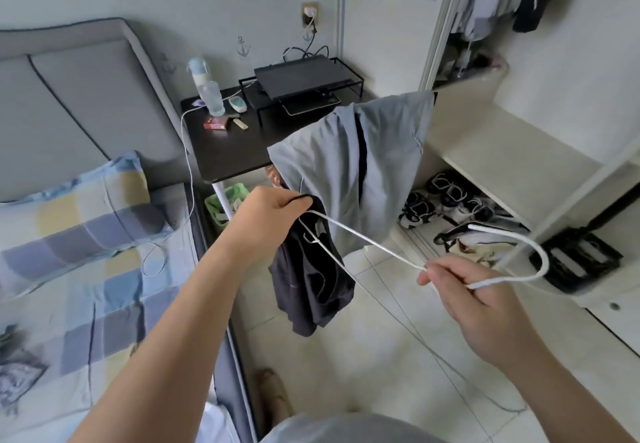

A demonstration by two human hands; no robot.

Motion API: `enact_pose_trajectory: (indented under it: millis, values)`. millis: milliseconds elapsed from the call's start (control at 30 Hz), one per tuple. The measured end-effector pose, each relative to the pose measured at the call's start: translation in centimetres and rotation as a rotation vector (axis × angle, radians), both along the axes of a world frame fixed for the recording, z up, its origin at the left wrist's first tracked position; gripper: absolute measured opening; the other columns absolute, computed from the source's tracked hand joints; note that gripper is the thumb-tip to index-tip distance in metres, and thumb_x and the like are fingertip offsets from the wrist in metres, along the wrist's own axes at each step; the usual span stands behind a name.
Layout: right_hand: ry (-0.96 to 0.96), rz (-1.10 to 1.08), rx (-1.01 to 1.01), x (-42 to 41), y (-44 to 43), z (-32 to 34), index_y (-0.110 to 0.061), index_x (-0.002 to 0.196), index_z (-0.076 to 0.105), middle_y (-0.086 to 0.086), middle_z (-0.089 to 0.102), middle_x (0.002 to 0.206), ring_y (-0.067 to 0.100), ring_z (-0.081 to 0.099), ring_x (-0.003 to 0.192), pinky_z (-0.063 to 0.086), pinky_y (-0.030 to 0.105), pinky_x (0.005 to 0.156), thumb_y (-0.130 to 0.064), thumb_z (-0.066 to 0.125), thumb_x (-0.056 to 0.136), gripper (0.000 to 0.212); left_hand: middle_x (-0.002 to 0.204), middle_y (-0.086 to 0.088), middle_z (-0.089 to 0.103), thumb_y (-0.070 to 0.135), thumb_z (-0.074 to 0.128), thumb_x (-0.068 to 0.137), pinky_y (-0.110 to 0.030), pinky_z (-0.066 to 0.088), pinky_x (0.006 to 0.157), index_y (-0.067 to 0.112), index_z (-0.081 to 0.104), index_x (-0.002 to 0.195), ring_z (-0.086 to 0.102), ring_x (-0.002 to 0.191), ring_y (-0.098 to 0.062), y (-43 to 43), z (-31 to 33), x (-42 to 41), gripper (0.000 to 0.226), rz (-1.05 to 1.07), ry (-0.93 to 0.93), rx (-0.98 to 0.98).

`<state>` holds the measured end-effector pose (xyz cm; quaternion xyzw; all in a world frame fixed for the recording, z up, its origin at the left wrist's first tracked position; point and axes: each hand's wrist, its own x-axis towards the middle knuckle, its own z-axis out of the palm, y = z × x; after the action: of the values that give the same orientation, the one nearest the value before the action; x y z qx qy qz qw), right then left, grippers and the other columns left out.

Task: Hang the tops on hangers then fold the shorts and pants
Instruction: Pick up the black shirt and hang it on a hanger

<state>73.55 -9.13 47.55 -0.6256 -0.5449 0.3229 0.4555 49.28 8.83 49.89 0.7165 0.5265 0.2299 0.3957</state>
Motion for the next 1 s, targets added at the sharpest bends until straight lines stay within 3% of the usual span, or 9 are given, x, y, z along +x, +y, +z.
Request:
enact_pose_trajectory:
  millis: [133,300,367,433,567,633,767,933,1000]
  values:
    - [-0.147,0.063,0.024,0.9,0.0,1.8,-0.031,0.084,0.069,0.013,0.041,0.055,0.022,0.034,0.048,0.027,0.027,0.046,-0.034,0.055,0.097,0.019,0.076,-0.008,0.058,0.035,0.059,0.099,-0.024,0.043,0.053,0.013,0.074,0.084,0.049,0.056,-0.018,-1.7,1.4,1.8,0.031,-0.168,0.075,0.13]
    - [-0.214,0.095,-0.058,0.5,1.2,2.0,-0.035,0.082,0.068,-0.004,0.046,0.052,0.011,0.041,0.049,0.036,0.028,0.05,-0.052,0.046,0.085,0.028,0.082,-0.007,0.058,0.033,0.059,0.099,-0.016,0.041,0.066,0.009,0.072,0.082,0.055,0.073,-0.01,-4.8,3.1,4.7,0.032,-0.372,0.023,0.203]
    - [-0.147,0.081,-0.001,-0.1,1.4,1.3,-0.032,0.076,0.069,-0.001,0.055,0.059,0.021,0.05,0.056,0.042,0.039,0.057,-0.041,0.051,0.09,0.024,0.078,-0.003,0.056,0.028,0.06,0.098,-0.015,0.039,0.071,0.009,0.073,0.082,0.053,0.077,-0.008,-6.2,3.4,5.8,0.028,-0.449,-0.014,0.222]
    - [-0.011,0.045,0.066,-0.4,1.1,0.3,-0.028,0.076,0.069,-0.005,0.047,0.051,0.018,0.041,0.049,0.033,0.034,0.048,-0.038,0.053,0.091,0.024,0.078,-0.001,0.056,0.026,0.062,0.098,-0.019,0.04,0.075,0.011,0.076,0.086,0.052,0.078,-0.006,-7.0,3.2,6.4,0.024,-0.498,-0.023,0.261]
    - [0.154,0.033,0.118,-0.5,0.3,-0.6,-0.026,0.078,0.072,-0.006,0.032,0.047,0.015,0.026,0.045,0.019,0.034,0.045,-0.041,0.054,0.089,0.026,0.093,0.008,0.06,0.058,0.051,0.093,-0.033,0.034,0.092,0.033,0.076,0.099,0.047,0.089,-0.009,-7.6,2.5,6.3,0.036,-0.547,0.23,0.391]
    - [0.179,0.034,0.118,0.1,0.2,-0.6,-0.023,0.078,0.073,-0.002,0.03,0.047,0.014,0.025,0.045,0.019,0.032,0.045,-0.042,0.055,0.088,0.027,0.094,0.015,0.059,0.064,0.047,0.091,-0.029,0.033,0.09,0.035,0.072,0.104,0.049,0.091,-0.006,-7.4,2.6,5.7,0.04,-0.628,0.298,0.407]
    - [0.172,0.016,0.099,1.9,-0.4,-0.5,-0.022,0.078,0.072,-0.002,0.03,0.047,0.014,0.026,0.045,0.021,0.035,0.046,-0.043,0.056,0.087,0.028,0.089,0.014,0.059,0.047,0.051,0.099,-0.034,0.045,0.079,0.024,0.068,0.103,0.057,0.089,-0.013,-5.9,2.7,3.8,0.029,-0.649,0.411,0.564]
    - [0.148,0.018,0.066,4.2,-0.5,-0.7,-0.023,0.078,0.071,-0.007,0.045,0.051,0.009,0.036,0.045,0.033,0.024,0.046,-0.043,0.061,0.085,0.023,0.075,0.026,0.05,0.045,0.05,0.098,-0.037,0.05,0.07,0.02,0.071,0.095,0.052,0.075,-0.004,-5.3,2.6,2.5,0.033,-0.644,0.259,0.547]
    - [0.127,0.007,0.05,5.3,-0.5,-1.1,-0.025,0.079,0.071,0.001,0.058,0.061,0.013,0.048,0.049,0.047,0.034,0.055,-0.035,0.064,0.09,0.017,0.076,0.025,0.052,0.044,0.051,0.096,-0.036,0.049,0.07,0.02,0.072,0.095,0.053,0.074,-0.003,-5.3,2.4,2.5,0.032,-0.599,0.219,0.551]
